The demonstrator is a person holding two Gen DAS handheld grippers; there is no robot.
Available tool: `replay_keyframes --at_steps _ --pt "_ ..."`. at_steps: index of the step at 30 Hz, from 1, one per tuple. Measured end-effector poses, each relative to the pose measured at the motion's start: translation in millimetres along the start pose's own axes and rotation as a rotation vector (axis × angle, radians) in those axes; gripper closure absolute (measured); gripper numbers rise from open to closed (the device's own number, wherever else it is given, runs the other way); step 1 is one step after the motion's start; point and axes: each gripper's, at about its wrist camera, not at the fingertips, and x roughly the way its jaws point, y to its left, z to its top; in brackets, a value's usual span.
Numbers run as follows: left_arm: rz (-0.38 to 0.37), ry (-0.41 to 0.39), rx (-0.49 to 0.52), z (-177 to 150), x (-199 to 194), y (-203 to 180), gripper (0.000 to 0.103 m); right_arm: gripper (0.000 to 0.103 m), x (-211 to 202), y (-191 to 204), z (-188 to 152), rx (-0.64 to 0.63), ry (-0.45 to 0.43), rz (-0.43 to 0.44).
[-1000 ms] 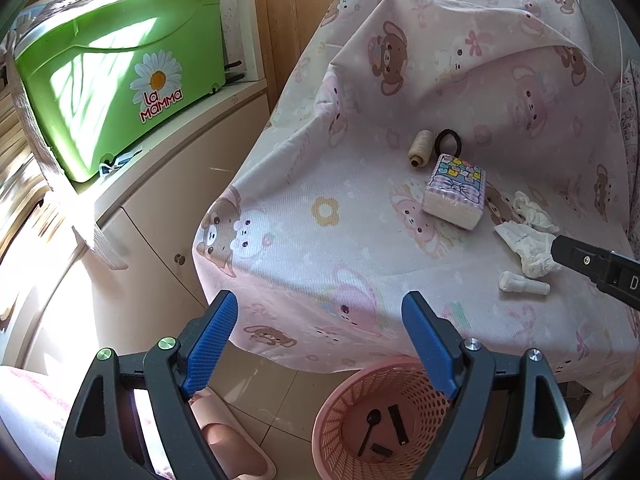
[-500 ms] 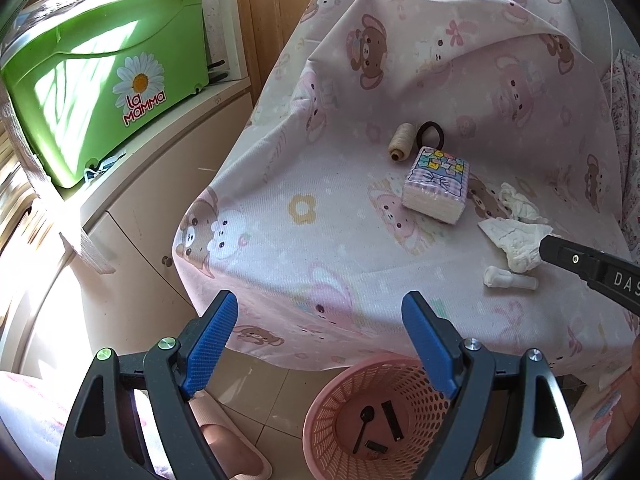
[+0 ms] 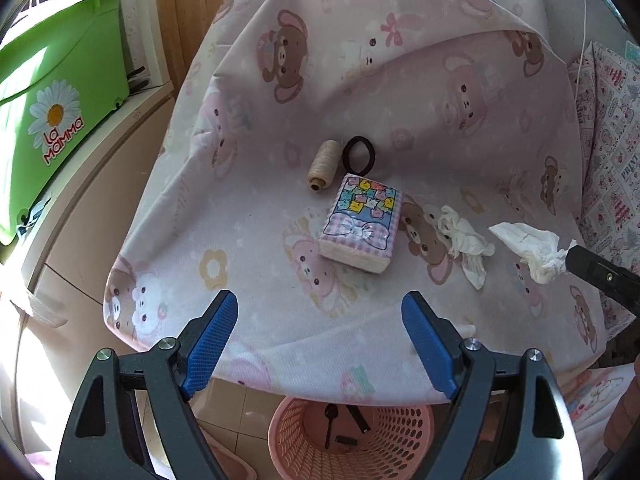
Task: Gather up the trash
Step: 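Grasp the blue printed tissue pack with the left tool, then carry the tissue pack and white tissue with both tools over the wastebasket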
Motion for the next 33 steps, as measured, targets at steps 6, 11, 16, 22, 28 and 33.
replay_keyframes --at_steps 6,11,16,22,28,33 --pt "-0.052 0.055 -0.012 30 23 -10 0.025 0.1 -5 -25 2 0.064 0.016 0.002" --pt "-0.075 0.135 0.017 46 48 -18 0.026 0.1 -10 -24 2 0.006 0.027 -0.006" --pt "-0.061 0.163 0.014 56 65 -20 0.033 0.1 -8 -25 -1 -0.003 0.042 -0.033" --pt "-0.069 0.206 0.008 61 67 -17 0.051 0.1 -10 -24 0 -0.016 0.021 -0.068" --pt "-0.086 0.128 0.028 55 29 -14 0.05 0.1 -12 -23 2 -0.007 0.005 -0.072" --pt "-0.105 0.105 -0.005 44 8 -5 0.05 0.1 -17 -21 -1 -0.004 -0.007 -0.064"
